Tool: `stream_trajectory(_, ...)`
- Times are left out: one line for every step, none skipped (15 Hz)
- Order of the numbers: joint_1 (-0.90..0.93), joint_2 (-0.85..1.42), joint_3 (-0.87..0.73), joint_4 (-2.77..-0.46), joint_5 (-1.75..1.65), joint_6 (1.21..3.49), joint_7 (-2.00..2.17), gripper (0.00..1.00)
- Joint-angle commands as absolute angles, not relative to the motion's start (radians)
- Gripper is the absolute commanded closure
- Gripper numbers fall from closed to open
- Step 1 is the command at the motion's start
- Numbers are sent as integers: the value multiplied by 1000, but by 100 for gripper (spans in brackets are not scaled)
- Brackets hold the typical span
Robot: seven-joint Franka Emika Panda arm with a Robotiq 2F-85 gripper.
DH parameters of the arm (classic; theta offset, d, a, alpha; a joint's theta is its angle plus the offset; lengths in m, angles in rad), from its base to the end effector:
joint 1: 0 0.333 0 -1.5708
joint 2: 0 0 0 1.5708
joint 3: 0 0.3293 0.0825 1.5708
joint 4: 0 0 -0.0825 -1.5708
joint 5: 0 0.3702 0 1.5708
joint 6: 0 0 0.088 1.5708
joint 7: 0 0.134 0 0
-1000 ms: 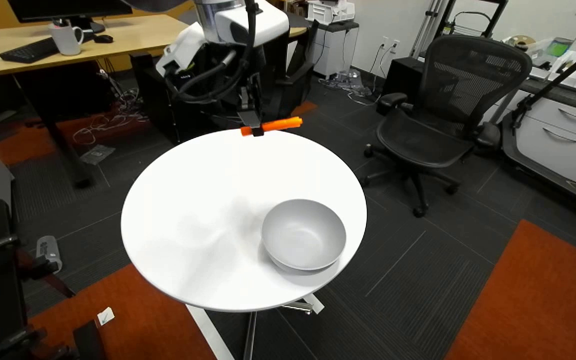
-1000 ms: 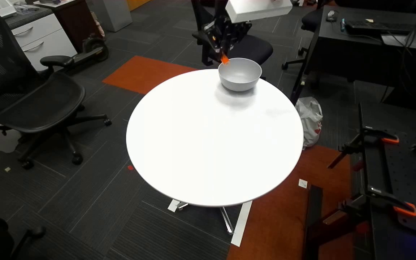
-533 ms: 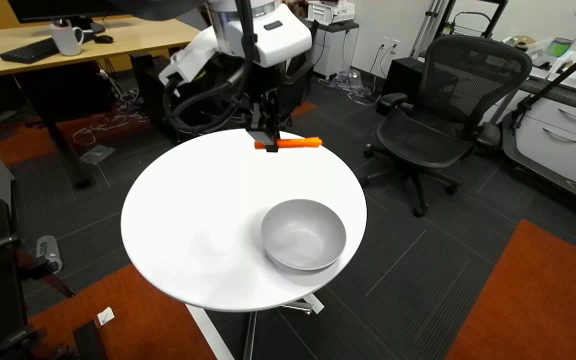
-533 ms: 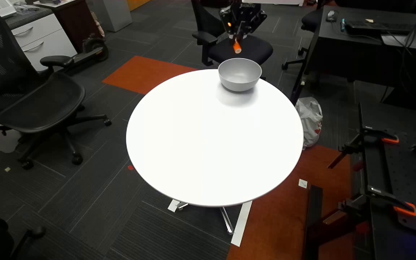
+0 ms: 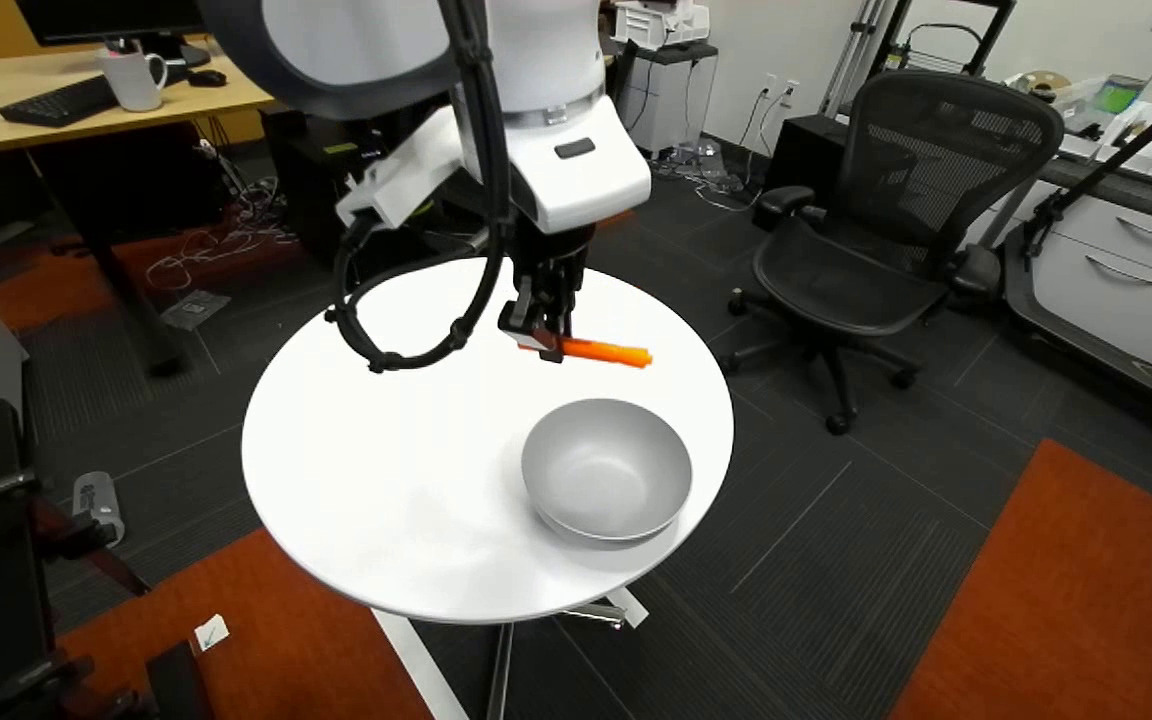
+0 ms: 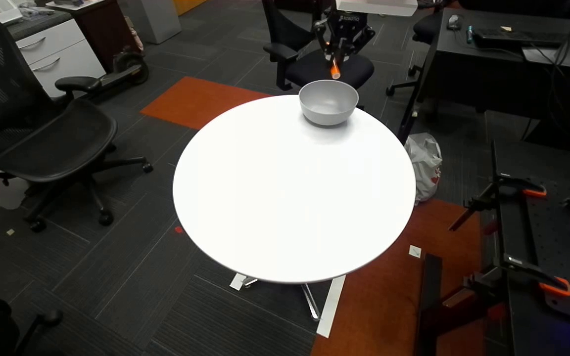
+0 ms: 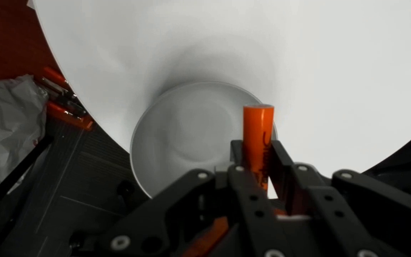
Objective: Put the orange marker inside the grey bowl
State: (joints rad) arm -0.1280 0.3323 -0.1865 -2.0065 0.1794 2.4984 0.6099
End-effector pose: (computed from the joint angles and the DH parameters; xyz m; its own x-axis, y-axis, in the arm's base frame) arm 0.5891 -0.1851 0.3046 0.4943 -0.8642 0.0942 -0.8510 -0.5032 -0.1503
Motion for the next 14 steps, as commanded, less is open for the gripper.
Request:
stream_trajectory(-156,389,-184,-1948,227,2451,574,95)
stream_trajectory(-162,408,-184,-1935,232,2447,572,95)
stream_trajectory(-165,425,-185,-1923,235,2444,576,95)
stream_trajectory(-172,446,-182,-1908,244,2435,572,95)
stream_trajectory(-173,466,-183,-1894,244,2429,578,95)
stream_trajectory(-177,490,-182,-1877,249,2421,579,95)
stream_trajectory(-179,512,-185,-1861,249,2412,584,95)
stream_trajectory(-183,535,-185,-1842,252,2404,584,95)
stream_trajectory(-183,554,-186,-1828,251,2400,588,95)
stream_trajectory(-187,572,-186,-1813,251,2399,588,95)
stream_trajectory(-188,590,-186,-1801,253,2404,590,95)
stream_trajectory(-190,604,-186,-1791,254,2410,591,95)
stream_trajectory(-192,613,-186,-1785,255,2415,589,95)
stream_trajectory(-195,624,-185,-1774,257,2414,587,95)
